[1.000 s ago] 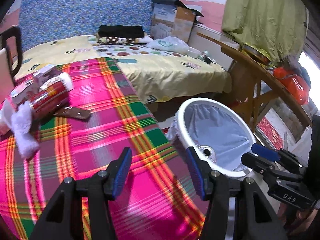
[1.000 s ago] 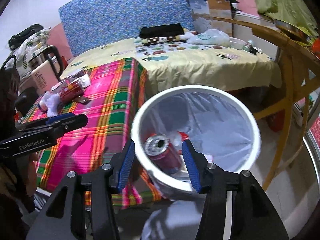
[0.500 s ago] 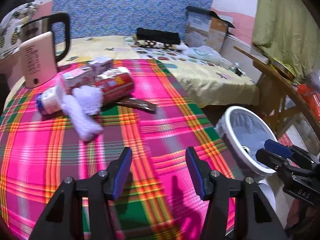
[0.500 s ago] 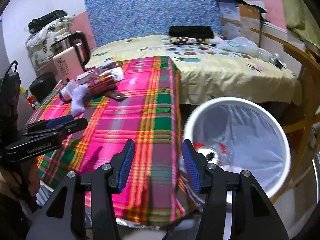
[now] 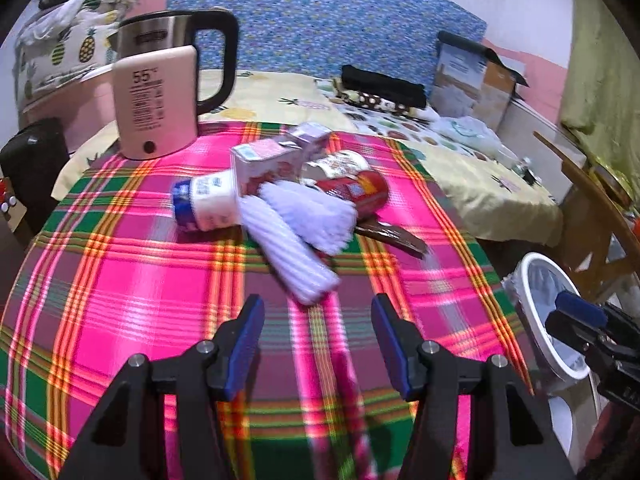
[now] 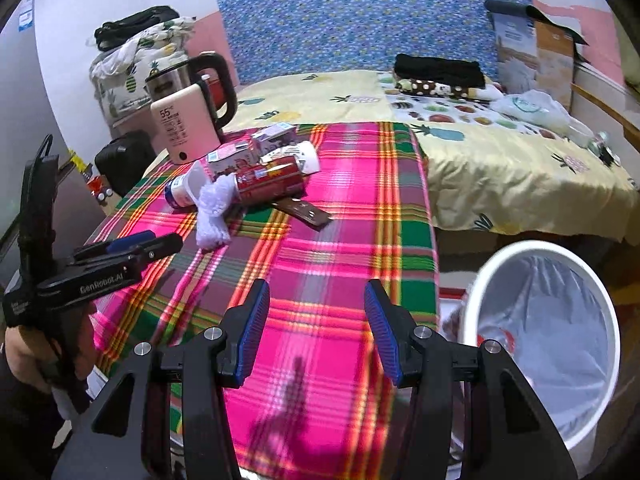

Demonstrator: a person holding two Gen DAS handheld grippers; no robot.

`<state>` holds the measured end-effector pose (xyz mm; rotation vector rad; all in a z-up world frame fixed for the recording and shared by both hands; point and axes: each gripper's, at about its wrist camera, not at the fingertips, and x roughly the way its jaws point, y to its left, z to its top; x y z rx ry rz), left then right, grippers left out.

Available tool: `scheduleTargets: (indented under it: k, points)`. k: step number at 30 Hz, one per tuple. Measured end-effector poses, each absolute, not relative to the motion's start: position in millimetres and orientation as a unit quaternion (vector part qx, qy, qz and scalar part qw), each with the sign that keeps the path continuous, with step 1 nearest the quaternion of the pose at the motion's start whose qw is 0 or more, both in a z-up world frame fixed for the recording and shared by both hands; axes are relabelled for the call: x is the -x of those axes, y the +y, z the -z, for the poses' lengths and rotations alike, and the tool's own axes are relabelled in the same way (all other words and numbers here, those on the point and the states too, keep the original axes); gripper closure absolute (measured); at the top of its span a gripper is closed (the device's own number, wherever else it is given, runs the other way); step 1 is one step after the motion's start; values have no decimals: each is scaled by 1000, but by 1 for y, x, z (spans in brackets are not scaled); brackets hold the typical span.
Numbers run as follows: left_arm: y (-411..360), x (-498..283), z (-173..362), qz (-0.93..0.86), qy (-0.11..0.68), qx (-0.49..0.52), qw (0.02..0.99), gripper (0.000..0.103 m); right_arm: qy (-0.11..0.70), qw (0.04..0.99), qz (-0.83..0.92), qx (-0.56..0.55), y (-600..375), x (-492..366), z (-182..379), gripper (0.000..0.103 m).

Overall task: Collect trash
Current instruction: 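Move both grippers back toward the remaining trash on the table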

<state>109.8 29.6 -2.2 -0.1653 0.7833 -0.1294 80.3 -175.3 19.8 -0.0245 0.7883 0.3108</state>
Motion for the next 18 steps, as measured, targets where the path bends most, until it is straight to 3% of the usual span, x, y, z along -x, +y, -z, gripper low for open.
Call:
scheduleTargets:
  k: [18]
  points:
    - [83,-164,5,17,377,89,922,45,387,906,-168,26,-138,-120,-22,52]
